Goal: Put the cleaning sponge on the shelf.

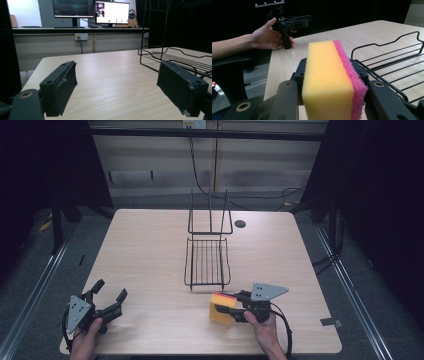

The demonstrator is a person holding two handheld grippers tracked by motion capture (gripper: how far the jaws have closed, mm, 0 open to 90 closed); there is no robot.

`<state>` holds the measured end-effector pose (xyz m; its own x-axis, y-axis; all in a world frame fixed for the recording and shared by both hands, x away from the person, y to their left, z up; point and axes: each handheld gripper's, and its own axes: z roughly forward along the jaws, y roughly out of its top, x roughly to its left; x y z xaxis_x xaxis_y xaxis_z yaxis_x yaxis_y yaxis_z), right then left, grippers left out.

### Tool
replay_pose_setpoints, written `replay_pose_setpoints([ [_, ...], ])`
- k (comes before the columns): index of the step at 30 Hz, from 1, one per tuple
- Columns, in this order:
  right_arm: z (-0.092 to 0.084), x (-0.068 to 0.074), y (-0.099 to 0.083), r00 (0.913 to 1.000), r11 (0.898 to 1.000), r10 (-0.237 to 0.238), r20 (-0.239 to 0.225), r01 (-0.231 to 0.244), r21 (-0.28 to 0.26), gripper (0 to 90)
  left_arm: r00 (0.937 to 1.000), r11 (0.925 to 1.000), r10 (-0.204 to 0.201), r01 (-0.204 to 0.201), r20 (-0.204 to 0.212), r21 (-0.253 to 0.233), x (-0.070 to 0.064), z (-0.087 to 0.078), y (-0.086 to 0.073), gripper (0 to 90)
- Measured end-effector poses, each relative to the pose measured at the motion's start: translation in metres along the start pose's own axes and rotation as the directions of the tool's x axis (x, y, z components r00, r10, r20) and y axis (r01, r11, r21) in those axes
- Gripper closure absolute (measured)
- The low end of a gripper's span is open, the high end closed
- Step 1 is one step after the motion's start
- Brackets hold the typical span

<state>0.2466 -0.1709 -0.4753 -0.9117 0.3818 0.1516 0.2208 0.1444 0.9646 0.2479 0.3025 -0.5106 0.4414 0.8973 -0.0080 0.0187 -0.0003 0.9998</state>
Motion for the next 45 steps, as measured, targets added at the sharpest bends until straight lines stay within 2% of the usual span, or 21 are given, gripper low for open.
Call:
replay_pose_setpoints([
  [12,0.001,-0.006,0.016,0.9999,1.000,-0.016,0.000,0.016,-0.003,59.6,1.0000,1.0000,0.000,0.000,0.000,0.000,0.000,0.000,0.000,14.9],
  [19,0.003,-0.011,0.026,0.9993,0.999,-0.032,-0.020,0.032,-0.002,59.6,1.0000,1.0000,0.000,0.000,0.000,0.000,0.000,0.000,0.000,14.9],
  [28,0.005,-0.018,0.038,0.9991,0.999,-0.039,-0.016,0.039,-0.002,59.6,1.0000,1.0000,0.000,0.000,0.000,0.000,0.000,0.000,0.000,15.0],
  [41,0.011,-0.028,0.056,0.9987,0.999,-0.046,-0.021,0.045,-0.025,59.6,1.0000,1.0000,0.001,-0.001,0.000,0.000,0.000,0.000,0.000,15.0],
  [45,0.014,-0.031,0.061,0.9980,0.998,-0.057,-0.026,0.057,-0.016,59.7,1.0000,1.0000,-0.001,0.001,0.000,0.000,0.000,0.000,0.000,15.0],
])
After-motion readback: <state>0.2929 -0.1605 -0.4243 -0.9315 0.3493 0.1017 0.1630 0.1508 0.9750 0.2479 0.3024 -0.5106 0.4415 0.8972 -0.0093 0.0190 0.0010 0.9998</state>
